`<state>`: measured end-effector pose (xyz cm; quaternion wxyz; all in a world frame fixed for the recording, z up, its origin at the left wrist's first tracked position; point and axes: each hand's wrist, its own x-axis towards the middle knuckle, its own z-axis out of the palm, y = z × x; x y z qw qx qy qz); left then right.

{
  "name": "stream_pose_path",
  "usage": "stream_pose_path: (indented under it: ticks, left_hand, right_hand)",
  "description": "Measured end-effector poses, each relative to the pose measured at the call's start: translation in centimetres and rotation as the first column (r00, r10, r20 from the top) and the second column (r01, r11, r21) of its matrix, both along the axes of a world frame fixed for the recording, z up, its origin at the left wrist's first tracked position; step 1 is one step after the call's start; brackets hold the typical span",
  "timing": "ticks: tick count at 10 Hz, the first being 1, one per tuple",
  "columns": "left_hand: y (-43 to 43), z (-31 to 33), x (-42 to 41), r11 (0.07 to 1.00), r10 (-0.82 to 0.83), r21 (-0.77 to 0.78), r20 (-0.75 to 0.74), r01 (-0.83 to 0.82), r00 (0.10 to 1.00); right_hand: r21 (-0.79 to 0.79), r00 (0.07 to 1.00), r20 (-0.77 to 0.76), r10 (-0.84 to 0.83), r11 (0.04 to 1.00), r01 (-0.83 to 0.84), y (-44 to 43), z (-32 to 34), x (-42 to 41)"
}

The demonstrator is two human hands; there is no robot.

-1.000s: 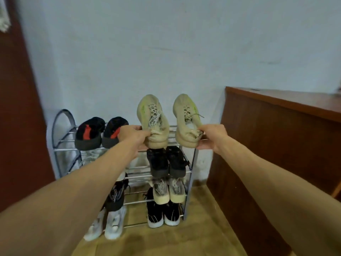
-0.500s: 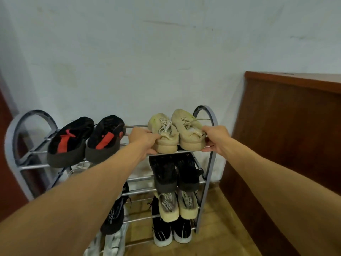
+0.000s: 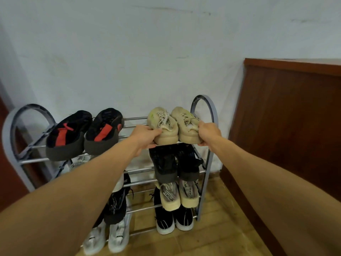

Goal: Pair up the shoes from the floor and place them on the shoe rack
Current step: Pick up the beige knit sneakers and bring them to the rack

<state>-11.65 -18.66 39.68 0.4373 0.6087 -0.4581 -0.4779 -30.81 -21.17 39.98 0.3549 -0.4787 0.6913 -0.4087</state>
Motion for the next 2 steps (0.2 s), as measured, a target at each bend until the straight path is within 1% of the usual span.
stream_pose_path:
  ticks: [1, 2]
  left_hand:
    - [1.4, 0.8, -0.1, 1.000, -0.030, 0.007, 0.081, 0.030, 0.996]
    - [3.7, 2.6, 0.4, 0.999, -0.019, -0.031, 0.180, 0.025, 0.983]
  right_hand:
    - [0.024, 0.998, -0.054, -0.009, 1.000, 0.010, 1.1, 0.3, -0.1]
    - [-0.061, 0.983, -0.182, -0.012, 0.998, 0.000, 2.8, 0.9, -1.0]
